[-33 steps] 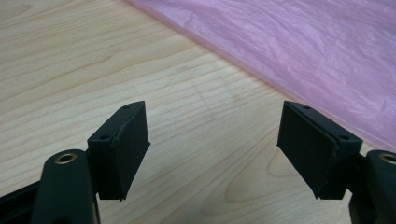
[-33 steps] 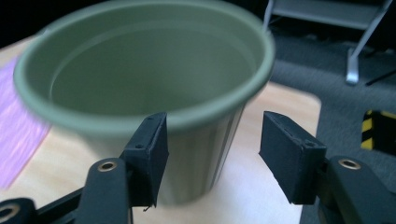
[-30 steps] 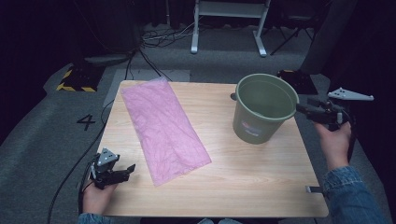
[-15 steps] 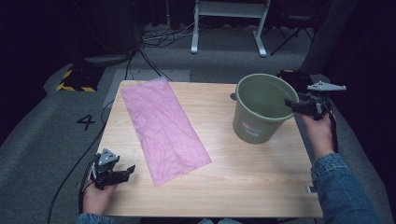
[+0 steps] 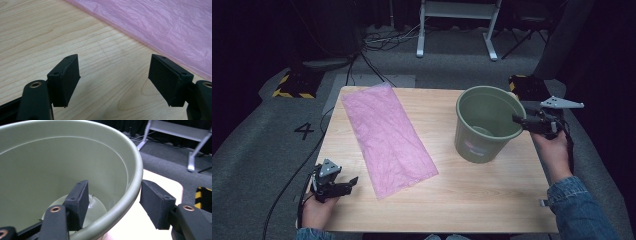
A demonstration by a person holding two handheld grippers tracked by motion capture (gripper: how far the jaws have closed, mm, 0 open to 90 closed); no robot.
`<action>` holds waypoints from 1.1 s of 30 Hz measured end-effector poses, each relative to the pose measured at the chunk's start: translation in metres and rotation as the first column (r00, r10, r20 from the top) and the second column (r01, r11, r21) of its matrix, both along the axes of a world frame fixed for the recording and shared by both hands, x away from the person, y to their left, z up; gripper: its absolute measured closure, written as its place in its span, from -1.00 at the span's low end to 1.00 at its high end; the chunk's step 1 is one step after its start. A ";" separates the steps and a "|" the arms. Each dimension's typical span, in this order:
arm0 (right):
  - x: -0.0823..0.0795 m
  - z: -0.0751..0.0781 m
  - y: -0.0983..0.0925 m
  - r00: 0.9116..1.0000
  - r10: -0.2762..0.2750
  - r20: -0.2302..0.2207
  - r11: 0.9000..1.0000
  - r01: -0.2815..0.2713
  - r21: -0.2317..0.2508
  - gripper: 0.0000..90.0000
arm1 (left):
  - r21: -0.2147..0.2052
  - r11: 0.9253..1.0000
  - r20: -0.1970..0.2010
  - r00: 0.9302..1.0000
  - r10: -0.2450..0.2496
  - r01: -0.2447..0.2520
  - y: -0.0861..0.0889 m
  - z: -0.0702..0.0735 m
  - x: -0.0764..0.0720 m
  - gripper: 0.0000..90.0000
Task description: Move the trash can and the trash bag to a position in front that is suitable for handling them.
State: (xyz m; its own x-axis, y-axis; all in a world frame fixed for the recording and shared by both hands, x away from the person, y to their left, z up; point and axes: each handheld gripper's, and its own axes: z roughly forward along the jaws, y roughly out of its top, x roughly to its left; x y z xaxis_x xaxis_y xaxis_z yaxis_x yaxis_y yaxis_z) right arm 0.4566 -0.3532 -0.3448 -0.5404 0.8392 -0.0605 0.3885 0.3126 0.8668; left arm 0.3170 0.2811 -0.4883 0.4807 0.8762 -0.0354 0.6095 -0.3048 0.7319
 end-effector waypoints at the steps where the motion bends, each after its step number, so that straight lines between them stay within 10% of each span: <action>1: -0.004 0.001 0.004 1.000 0.017 0.001 1.000 -0.017 -0.021 -0.09 | 0.001 1.000 0.001 1.000 -0.003 0.003 -0.001 0.000 0.000 -0.45; 12: -0.052 0.007 0.033 0.983 0.184 0.019 0.973 -0.180 -0.142 -0.08 | 0.002 1.000 0.005 1.000 -0.012 0.012 -0.002 0.001 0.000 -0.45; 33: -0.131 0.004 0.079 0.930 0.365 0.045 0.926 -0.358 -0.122 -0.08 | 0.015 1.000 0.004 1.000 -0.010 0.010 -0.006 -0.001 0.002 -0.45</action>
